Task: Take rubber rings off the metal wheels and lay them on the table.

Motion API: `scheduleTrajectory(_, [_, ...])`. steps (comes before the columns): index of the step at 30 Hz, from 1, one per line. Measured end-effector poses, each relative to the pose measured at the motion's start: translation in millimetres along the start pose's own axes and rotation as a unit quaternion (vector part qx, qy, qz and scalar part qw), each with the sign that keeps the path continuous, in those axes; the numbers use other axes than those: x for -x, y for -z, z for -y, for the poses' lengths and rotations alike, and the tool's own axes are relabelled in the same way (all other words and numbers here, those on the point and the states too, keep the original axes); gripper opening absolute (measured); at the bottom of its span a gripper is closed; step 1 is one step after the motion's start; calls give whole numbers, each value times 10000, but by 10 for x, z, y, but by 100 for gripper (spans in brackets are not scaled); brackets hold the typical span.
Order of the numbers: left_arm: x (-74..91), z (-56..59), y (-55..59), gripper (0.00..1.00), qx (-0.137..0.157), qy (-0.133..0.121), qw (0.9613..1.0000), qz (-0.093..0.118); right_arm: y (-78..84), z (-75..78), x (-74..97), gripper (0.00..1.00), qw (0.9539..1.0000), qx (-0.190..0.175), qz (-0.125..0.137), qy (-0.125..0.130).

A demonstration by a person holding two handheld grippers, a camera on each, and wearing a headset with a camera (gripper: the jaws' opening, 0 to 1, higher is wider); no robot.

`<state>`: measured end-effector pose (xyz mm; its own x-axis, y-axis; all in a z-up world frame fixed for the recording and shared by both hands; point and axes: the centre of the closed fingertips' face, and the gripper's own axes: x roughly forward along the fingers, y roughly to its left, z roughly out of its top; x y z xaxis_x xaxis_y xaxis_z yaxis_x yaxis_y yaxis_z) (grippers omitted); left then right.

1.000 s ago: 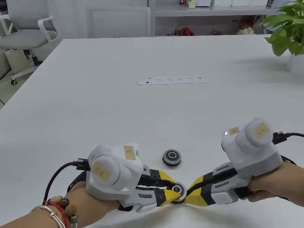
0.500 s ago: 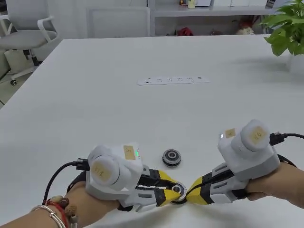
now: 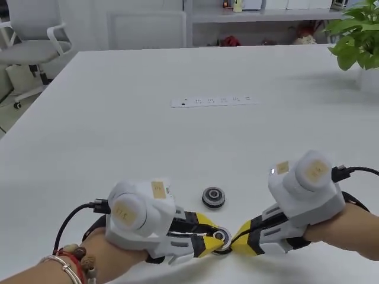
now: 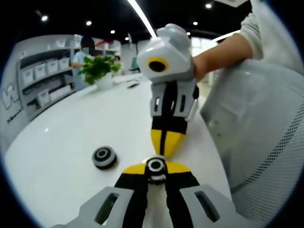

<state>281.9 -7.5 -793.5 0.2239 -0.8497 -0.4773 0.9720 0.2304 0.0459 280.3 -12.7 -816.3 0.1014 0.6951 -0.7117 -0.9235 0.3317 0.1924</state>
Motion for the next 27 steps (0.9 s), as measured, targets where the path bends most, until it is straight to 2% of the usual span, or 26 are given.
scheduleTrajectory(4, [1,-2,0,14,6,-14,10000,2,11,30,10,0,9970,-771,-60,22])
scheduleTrajectory(7, [9,-13,3,14,34,-39,10000,-4,7,75,7,0,9941,-1068,-163,136])
scheduleTrajectory(11, [10,-12,5,14,52,-40,10000,-4,-3,80,37,0,9888,-1493,-72,46])
scheduleTrajectory(14, [10,-13,5,14,51,-41,10000,-2,-12,95,62,0,9861,-1659,8,-9])
scheduleTrajectory(20, [8,-15,4,14,48,-39,10000,7,-28,100,96,0,9770,-2126,110,-95])
scheduleTrajectory(23, [6,-13,2,14,46,-36,10000,10,-53,137,127,0,9731,-2289,253,-93])
scheduleTrajectory(24, [6,-12,3,14,49,-39,10000,12,-110,102,139,0,9656,-2554,419,-242])
scheduleTrajectory(25, [6,-11,2,14,50,-41,10000,13,-102,99,143,0,9649,-2581,415,-261])
scheduleTrajectory(26, [5,-9,2,14,47,-40,10000,12,-73,104,132,0,9671,-2510,355,-216])
scheduleTrajectory(27, [5,-8,2,14,47,-37,10000,12,-66,99,128,0,9672,-2506,341,-217])
